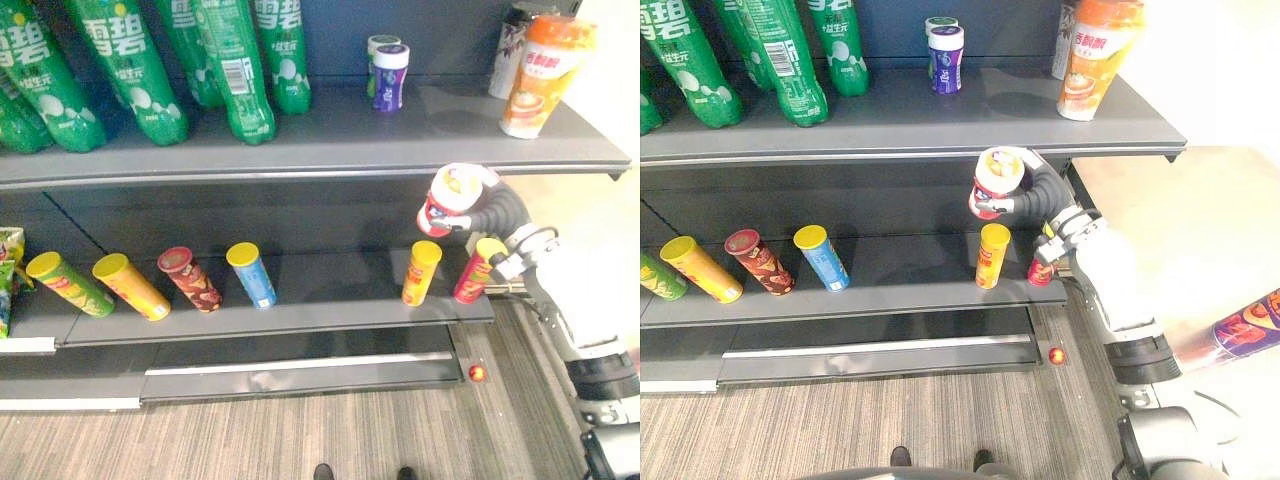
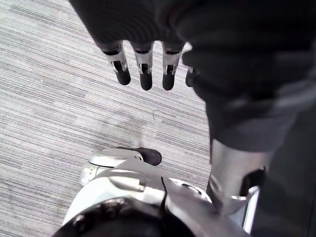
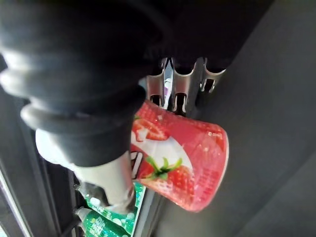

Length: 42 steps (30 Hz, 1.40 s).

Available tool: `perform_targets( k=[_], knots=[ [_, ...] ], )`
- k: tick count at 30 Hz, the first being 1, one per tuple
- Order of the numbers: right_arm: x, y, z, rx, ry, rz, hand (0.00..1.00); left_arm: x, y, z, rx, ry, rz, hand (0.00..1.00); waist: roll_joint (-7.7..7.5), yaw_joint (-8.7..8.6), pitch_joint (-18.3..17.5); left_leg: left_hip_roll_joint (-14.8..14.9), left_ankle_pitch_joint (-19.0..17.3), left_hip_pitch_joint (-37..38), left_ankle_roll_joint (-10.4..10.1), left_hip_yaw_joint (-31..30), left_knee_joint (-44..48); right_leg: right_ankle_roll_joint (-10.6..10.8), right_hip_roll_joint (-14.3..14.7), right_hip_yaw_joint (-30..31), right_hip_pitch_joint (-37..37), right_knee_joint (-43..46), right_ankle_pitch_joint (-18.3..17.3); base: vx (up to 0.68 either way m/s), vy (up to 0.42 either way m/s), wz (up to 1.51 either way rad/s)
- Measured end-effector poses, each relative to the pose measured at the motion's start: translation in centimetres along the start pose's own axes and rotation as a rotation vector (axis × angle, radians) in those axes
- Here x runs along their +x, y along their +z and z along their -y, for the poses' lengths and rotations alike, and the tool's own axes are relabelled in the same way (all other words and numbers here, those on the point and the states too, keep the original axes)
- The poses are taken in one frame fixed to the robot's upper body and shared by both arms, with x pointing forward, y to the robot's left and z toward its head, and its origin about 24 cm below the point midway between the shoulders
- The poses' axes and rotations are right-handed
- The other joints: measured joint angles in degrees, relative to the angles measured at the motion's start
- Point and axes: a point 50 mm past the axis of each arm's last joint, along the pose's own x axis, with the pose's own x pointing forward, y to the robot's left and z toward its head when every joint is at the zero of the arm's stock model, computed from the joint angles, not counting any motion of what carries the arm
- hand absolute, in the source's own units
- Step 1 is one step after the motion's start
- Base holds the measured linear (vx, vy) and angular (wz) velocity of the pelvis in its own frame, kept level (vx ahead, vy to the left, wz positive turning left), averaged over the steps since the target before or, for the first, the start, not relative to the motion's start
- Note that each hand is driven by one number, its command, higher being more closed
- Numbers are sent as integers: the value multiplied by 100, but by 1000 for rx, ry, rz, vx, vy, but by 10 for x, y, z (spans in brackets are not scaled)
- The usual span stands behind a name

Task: Put the gum and the chips on the shelf.

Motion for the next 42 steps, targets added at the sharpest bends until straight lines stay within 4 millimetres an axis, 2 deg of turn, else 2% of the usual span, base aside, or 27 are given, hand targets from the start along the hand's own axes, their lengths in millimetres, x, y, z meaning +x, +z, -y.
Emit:
perform_targets(
  k=[13,20,25,35,42],
  knots=[
    [24,9,-7,117,86,-62,100,0,1,-1,12,21,3,0,-28,41,-15,116,99,-102,-74,-15,-36,-64,116,-24,-11,-183,127,-7,-1,0],
    [26,11,-12,181,134,-74,100,1,3,-2,38,26,7,0,-87,102,-118,192,118,-112,-109,-13,-36,-65,195,-15,-20,-202,127,2,-9,0],
    [27,23,-32,201,270,-29,100,1,2,-4,42,35,2,0,-145,96,-178,183,115,-111,-113,16,-36,-67,188,20,-29,-202,127,6,0,-1],
    [20,23,-61,272,400,-29,100,2,5,-11,52,55,2,0,-335,140,-314,171,118,-176,-109,42,-37,-98,176,48,-108,-182,148,0,0,0],
    [20,23,-61,271,365,-32,100,2,4,-11,53,61,0,0,-333,144,-394,172,120,-176,-107,43,-38,-98,177,47,-111,-182,148,0,0,0]
  ],
)
